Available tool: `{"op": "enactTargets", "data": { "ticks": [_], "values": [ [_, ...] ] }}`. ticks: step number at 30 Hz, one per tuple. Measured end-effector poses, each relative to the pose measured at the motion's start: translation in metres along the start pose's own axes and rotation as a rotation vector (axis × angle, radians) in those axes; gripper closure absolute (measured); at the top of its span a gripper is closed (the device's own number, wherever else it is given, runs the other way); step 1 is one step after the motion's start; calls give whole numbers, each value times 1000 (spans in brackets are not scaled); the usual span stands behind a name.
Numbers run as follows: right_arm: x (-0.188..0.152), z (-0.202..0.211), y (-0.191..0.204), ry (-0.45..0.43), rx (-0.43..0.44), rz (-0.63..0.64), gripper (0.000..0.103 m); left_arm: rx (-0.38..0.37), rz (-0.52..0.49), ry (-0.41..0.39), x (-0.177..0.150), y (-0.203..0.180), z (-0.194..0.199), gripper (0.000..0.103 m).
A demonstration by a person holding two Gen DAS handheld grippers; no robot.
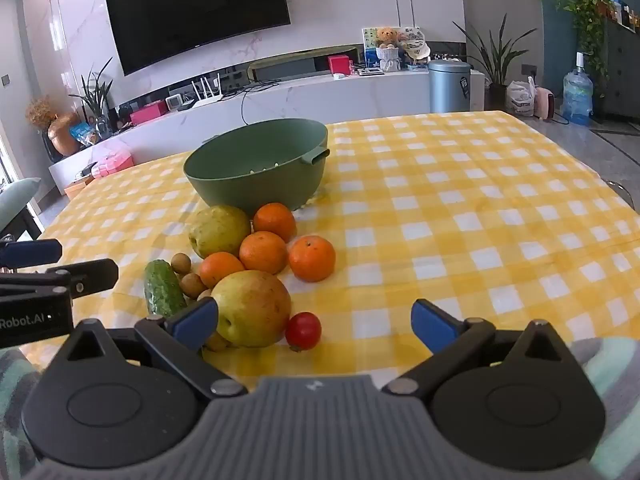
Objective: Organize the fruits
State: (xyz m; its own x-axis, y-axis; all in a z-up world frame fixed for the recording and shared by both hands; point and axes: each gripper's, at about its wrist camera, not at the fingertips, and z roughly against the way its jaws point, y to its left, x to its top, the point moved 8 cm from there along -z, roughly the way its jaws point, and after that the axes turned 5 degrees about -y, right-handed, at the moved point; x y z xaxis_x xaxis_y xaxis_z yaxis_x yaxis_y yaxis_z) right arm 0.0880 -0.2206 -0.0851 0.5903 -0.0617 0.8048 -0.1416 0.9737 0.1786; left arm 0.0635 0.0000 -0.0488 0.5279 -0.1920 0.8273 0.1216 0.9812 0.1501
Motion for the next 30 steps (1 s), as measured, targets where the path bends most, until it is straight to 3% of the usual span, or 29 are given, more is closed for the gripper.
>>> {"op": "enactTargets", "data": {
  "ticks": [4, 9, 13, 30],
  "values": [
    [0, 0, 0, 0, -9, 9, 4, -26, 24, 23, -1, 4, -2, 24],
    [-1, -2, -1, 3, -12, 0, 4, 36, 5, 15, 0, 1, -1, 24],
    [-2, -3, -2, 7, -13, -3, 4, 35, 25, 29, 0, 6, -1, 24],
    [-2, -4, 0, 14, -19, 8, 4, -23, 33, 25, -1, -1, -1, 24]
  ]
}}
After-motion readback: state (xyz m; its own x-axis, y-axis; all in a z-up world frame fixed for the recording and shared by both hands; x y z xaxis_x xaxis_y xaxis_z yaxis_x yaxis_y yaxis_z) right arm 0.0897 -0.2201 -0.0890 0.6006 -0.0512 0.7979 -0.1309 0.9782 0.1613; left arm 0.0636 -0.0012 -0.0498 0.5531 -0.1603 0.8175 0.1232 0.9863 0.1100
